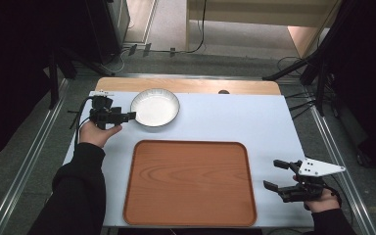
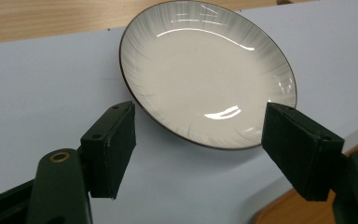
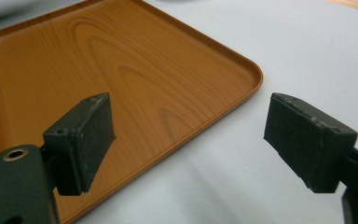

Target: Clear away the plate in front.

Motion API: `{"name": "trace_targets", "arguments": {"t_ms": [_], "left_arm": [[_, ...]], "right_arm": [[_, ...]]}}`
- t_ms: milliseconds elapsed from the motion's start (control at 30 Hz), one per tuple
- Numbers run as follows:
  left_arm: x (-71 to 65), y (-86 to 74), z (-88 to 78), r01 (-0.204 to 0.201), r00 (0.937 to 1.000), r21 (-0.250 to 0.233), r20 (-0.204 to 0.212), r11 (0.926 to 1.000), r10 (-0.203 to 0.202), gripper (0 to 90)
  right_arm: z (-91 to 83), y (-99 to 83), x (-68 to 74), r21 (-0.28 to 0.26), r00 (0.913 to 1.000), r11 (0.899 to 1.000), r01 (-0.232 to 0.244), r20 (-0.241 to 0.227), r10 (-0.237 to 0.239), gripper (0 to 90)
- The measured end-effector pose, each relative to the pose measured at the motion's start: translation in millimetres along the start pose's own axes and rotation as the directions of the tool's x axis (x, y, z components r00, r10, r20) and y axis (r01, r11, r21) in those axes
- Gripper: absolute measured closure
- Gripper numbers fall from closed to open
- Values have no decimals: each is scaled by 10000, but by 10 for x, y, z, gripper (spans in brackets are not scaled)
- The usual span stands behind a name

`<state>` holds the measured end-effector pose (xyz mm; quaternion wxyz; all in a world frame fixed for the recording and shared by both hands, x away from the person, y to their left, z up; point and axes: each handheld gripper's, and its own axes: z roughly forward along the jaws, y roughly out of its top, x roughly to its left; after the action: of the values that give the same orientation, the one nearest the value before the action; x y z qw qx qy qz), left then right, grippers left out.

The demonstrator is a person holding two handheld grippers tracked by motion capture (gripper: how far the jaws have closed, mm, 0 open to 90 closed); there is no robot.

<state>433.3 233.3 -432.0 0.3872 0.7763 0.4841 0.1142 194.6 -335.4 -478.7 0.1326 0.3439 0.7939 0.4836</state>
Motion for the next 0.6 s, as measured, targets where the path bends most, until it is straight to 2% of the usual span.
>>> {"name": "trace_targets", "arguments": {"t_ms": [133,233,300,400,467,600], "left_arm": [[29,93,103,62,9999,135,-98,9999,-60,263],[74,139,161,454,9989,-67,89,9989,-454,263],[100,167,202,521,9986,-37,-90,9986,-522,264],[118,193,257,410,9984,59,-399,9991,-407,262],[138,188,298,540,9977,-73,-405,9985,-543,261],[186,156,387,591,9961,62,-655,9982,-586,253]], "right_arm": [[2,-1,1,3,10000,10000,-4,4,4,165],[-1,-3,-1,-10,10000,10000,-16,-10,16,165],[-4,-2,-3,-32,10000,10000,14,-1,-14,165],[-4,-3,-1,-49,10000,10000,20,-15,-20,165],[-5,-3,-2,-50,10000,10000,25,-19,-25,165],[-1,-4,-1,-14,10000,10000,27,-15,-27,165]]}}
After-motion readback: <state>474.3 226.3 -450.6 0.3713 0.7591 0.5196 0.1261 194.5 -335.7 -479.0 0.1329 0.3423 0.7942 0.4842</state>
